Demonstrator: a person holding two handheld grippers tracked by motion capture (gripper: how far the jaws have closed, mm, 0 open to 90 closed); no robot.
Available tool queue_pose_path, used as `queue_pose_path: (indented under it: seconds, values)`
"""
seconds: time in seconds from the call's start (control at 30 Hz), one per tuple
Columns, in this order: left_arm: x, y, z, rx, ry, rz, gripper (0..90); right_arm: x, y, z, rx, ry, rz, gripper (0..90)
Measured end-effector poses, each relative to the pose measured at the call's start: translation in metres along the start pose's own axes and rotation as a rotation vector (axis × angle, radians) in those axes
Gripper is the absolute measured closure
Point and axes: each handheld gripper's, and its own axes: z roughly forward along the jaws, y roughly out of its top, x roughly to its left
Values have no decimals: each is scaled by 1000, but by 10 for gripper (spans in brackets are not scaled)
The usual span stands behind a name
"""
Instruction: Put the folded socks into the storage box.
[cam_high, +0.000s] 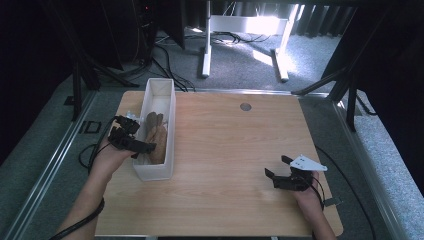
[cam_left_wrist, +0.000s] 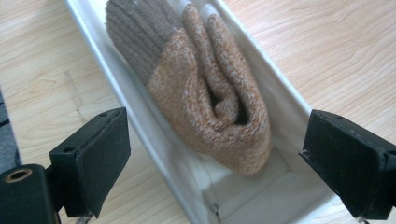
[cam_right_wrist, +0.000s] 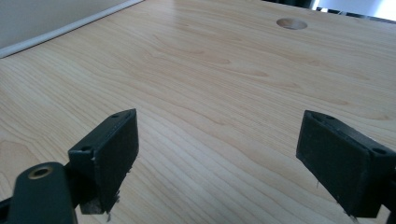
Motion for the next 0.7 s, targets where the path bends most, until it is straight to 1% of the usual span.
queue_pose_path:
  seconds: [0.03, 0.17, 0.27, 0.3, 0.37, 0.43, 0.47, 0.53, 0.57, 0.6, 0.63, 0.7]
  values:
    - [0, -1, 0, -5, -5, -7, 84, 0, 0, 0, -1, 1, 0, 126]
    - [1, -6, -4, -17, -10, -3, 84, 0, 0, 0, 0, 0, 3, 127]
    - [1, -10, -8, -41, -22, -5, 84, 0, 0, 0, 0, 0, 1, 127]
    - [2, -12, -10, -47, -27, -11, 84, 0, 0, 0, 1, -1, -2, 127]
    - [2, -16, -12, -56, -12, -3, 84, 0, 0, 0, -2, 1, 0, 127]
    - [3, -20, -14, -58, -7, -10, 84, 0, 0, 0, -1, 0, 1, 127]
    - [5, -23, -14, -67, -10, -16, 84, 0, 0, 0, -2, 0, 2, 127]
    - [6, -29, -17, -96, -21, -13, 84, 0, 0, -1, -2, 0, -1, 127]
    - [7, -32, -18, -108, -23, -22, 84, 0, 0, -1, -2, 0, -2, 127]
    - [7, -36, -19, -134, -24, -27, 84, 0, 0, -1, -3, 0, -2, 127]
    - [8, -40, -20, -150, -25, -39, 84, 0, 0, -1, 0, -1, -4, 127]
    - [9, -47, -21, -160, -24, -43, 84, 0, -1, 0, -1, -1, -2, 127]
